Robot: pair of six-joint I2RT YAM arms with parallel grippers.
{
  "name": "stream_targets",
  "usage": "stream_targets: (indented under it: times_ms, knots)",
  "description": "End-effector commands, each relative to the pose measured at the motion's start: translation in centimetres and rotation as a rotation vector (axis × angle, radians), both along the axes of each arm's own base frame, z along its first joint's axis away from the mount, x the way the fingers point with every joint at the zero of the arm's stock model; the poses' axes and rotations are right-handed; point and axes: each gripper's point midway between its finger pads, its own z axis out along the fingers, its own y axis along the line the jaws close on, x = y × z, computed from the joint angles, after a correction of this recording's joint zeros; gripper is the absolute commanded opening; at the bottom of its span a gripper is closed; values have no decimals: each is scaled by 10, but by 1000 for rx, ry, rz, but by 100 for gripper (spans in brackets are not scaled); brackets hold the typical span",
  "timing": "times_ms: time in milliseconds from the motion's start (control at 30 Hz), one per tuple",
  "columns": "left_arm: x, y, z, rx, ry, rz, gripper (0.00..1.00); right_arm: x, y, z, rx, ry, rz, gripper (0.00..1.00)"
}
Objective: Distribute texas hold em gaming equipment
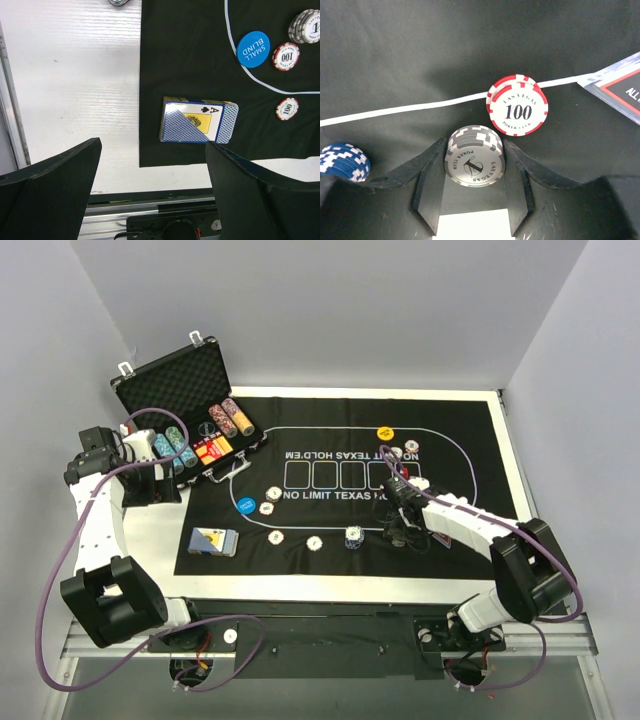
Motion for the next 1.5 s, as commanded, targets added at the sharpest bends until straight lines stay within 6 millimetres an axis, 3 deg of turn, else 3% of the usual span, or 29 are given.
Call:
stream_targets:
  times_ms: [0,333,500,633,800,933,1067,1267,1467]
  knots:
    - [7,1,8,0,-38,-7,97,2,-9,-7,-30,-6,-41,32]
    - [9,3,11,5,-40,-6,97,-10,-17,-15,-50,14,-64,33]
    - [9,3,11,4,-41,-5,97,-8,-15,-11,-48,14,-62,59]
    - [9,3,12,5,-41,-6,97,-1,-15,8,-62,-24,-55,69]
    - [9,2,10,-1,-40,-7,97,4,-13,53,-75,-130,-29,70]
    - [9,2,11,-1,-41,-5,97,14,13,91,-34,-218,41,70]
    - [8,0,9,-11,-38,-1,97,23,63,119,16,-233,174,73]
    - [7,-2,8,-20,-41,1,97,22,105,107,-2,-157,299,77]
    - [8,-1,10,-18,-47,0,97,15,114,86,-63,-92,362,79]
